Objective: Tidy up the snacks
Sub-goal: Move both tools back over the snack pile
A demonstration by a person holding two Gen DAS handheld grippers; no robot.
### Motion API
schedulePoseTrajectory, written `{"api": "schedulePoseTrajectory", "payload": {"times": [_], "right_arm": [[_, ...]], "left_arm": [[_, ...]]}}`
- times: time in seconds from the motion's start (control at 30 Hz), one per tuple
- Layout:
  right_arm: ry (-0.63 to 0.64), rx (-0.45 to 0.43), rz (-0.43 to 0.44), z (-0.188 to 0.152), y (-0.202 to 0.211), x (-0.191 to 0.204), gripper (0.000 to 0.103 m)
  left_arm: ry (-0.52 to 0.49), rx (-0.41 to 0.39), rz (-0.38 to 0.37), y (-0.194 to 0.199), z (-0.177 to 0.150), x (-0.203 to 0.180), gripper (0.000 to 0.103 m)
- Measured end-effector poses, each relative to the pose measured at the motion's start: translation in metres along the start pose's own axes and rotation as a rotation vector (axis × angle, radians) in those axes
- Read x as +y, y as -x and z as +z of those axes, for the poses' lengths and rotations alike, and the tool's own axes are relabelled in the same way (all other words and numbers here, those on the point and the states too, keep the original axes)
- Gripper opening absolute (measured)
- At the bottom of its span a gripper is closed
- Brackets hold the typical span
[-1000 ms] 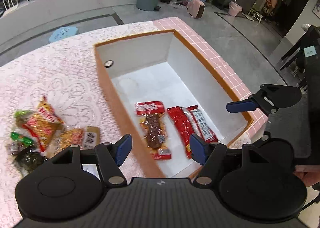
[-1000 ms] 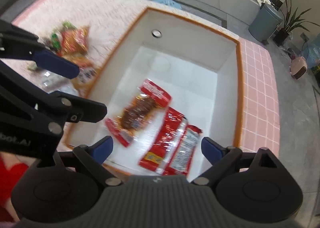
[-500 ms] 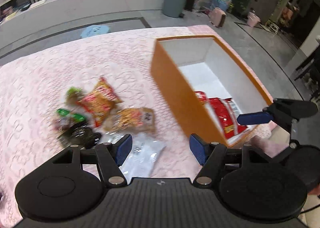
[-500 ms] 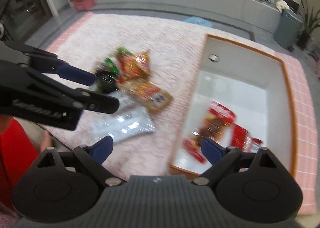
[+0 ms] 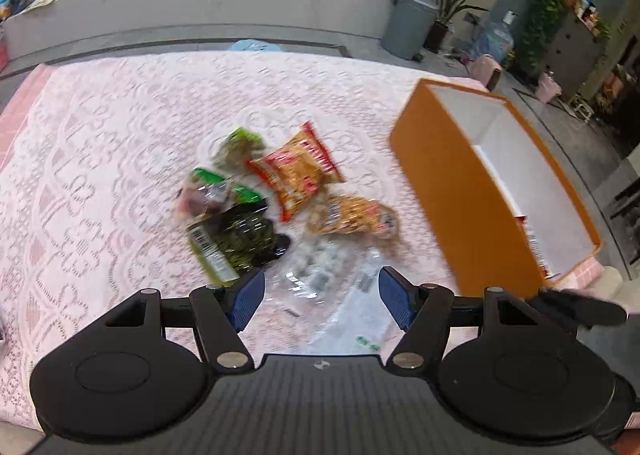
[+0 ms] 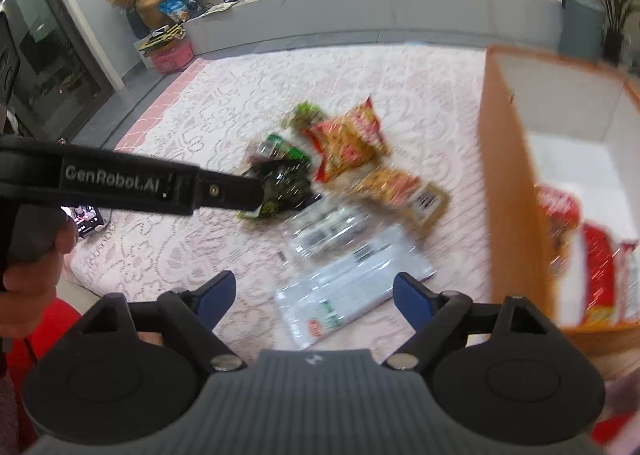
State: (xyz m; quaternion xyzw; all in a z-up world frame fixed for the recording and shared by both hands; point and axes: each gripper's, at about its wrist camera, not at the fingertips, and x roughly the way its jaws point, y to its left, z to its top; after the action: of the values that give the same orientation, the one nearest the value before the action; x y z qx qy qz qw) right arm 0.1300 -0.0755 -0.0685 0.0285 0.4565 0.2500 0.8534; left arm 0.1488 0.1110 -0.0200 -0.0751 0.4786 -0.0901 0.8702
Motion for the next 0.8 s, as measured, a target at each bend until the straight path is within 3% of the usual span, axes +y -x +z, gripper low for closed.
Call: {"api": "schedulePoseTrajectory", "payload": {"times": [0.2,0.4,0.57,0.8], "right_arm": [[-0.12,0.037,-0.056,-0.014,-0.036,-0.004,0.084],[-0.248,0.063,-0.117,-0.016,-0.064,-0.018,0.085],[-0.2,0.049,-0.247,-0.014,-0.082,-0.01,0.085],[-0.18,0.042,-0.303,-0.011,-0.1,0.001,0.087]], "left_arm": [[0.036,-0.001,0.004,-0.021,-0.011,0.025,0.077],[0.01,-0.023,0.006,-0.042,-0.02,0.038,0.076],[0.046,-0.016,-0.002,-0.054,-0.022,0.049,0.076],[-0.005,-0.013,0.058,-0.066,-0.028,0.046,0.076]]}}
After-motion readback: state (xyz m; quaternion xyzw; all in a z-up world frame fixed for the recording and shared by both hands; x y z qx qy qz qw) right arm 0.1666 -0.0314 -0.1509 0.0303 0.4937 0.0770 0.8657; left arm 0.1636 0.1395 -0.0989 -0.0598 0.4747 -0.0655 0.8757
